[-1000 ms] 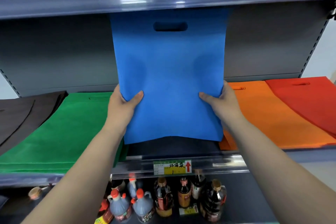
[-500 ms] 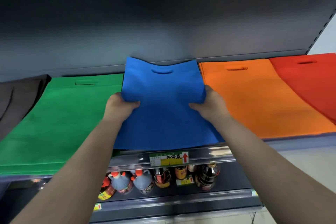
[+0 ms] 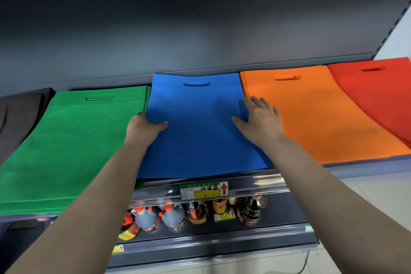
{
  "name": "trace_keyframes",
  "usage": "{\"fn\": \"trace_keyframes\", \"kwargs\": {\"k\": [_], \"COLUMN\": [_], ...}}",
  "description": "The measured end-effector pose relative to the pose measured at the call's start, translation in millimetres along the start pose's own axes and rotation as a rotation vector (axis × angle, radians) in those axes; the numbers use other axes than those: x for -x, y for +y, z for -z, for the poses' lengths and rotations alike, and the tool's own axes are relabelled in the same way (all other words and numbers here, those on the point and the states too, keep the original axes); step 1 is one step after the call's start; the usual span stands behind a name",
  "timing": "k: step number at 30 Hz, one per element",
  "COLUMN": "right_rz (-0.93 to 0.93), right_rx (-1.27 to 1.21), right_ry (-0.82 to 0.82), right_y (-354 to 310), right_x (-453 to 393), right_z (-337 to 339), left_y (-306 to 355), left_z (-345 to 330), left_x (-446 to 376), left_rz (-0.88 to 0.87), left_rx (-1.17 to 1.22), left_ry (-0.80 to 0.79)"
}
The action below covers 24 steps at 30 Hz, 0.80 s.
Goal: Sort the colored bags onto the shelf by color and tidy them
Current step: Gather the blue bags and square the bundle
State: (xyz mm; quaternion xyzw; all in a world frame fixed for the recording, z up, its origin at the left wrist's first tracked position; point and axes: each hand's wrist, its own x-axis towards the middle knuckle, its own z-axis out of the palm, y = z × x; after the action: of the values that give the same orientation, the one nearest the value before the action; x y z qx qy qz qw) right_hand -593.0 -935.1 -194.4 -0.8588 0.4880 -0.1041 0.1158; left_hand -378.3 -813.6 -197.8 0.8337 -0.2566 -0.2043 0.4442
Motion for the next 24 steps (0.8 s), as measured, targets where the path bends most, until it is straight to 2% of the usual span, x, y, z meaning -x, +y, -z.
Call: {"fn": "trace_keyframes", "kwargs": {"k": [5,13,19,21,24], "right_rz": [-0.04,-0.025,-0.05,-0.062,-0.045], "right_rx": [0.061,0.148,0.218,0.245,0.341], "right_ry": [-0.192,-0.21,-0.269,-0.275,-0.279], "right_y": [16,17,14,13,-1], "right_x": [-9,-8,-6,-5,-6], "right_z": [-9,-15,-15,-13,-4], "left_y": [-1,-1,4,6,4], "left_z": [-4,1,9,14,31], "left_x": [3,3,15,25,42], "left_rz": [0.002,-0.007,-0.098,-0.162,-0.264], "left_rx": [0.013,0.034,0.085,0.016,-0.251], "left_ry": [0.002,-0.027,-0.021,-0.049,-0.042]}}
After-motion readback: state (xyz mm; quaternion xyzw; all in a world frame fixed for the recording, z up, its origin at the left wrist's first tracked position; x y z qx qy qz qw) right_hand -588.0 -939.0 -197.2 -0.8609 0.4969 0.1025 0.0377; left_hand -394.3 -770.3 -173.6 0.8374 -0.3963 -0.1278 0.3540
